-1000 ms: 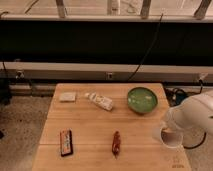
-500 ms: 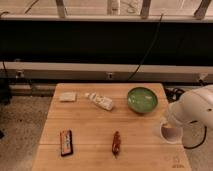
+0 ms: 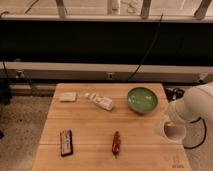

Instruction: Place the ceramic cup in the ceramic bowl

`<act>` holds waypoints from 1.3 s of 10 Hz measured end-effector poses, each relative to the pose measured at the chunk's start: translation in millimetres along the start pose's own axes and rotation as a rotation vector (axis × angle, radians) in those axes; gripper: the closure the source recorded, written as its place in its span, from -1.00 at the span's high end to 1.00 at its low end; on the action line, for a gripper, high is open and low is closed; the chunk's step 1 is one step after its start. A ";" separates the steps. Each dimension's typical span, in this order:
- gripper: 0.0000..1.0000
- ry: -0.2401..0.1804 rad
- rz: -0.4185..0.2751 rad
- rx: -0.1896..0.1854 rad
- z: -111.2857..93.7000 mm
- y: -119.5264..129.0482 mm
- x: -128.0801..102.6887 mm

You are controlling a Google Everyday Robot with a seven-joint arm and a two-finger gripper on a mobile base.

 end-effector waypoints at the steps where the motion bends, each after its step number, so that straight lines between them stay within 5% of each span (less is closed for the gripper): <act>1: -1.00 0.005 -0.001 -0.002 -0.2 0.2 1.9; 13: -1.00 0.038 -0.028 0.044 -0.8 -29.7 11.6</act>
